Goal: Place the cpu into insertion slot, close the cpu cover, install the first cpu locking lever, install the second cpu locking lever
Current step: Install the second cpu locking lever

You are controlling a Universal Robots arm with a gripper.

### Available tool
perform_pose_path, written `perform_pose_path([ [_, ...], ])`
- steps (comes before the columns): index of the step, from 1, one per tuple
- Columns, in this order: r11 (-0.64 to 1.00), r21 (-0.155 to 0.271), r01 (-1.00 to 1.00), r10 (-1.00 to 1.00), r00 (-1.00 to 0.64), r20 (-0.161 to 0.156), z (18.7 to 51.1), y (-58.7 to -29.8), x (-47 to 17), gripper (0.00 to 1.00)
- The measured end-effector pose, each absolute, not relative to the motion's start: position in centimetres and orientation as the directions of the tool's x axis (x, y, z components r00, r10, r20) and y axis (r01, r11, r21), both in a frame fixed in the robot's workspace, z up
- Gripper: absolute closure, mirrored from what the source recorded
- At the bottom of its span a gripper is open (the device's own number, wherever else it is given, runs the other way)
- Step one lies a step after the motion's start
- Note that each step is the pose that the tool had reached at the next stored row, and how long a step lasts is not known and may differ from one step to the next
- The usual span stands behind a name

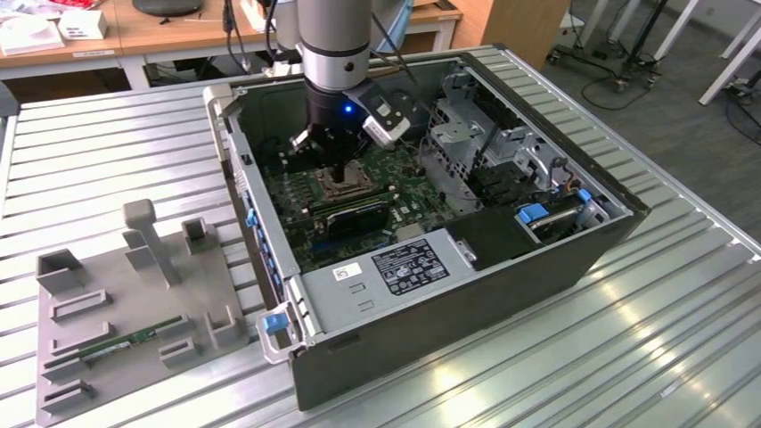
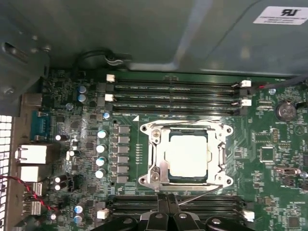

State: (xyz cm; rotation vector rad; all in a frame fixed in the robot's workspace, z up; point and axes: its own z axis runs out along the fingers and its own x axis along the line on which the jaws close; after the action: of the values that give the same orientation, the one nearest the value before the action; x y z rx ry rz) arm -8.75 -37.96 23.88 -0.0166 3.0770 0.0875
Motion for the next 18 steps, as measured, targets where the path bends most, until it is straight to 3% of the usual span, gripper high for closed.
perform_pose_path([
  [18, 0.998, 0.057, -0.013, -0.009, -0.998, -0.064, 23.64, -37.96, -8.96, 0.89],
])
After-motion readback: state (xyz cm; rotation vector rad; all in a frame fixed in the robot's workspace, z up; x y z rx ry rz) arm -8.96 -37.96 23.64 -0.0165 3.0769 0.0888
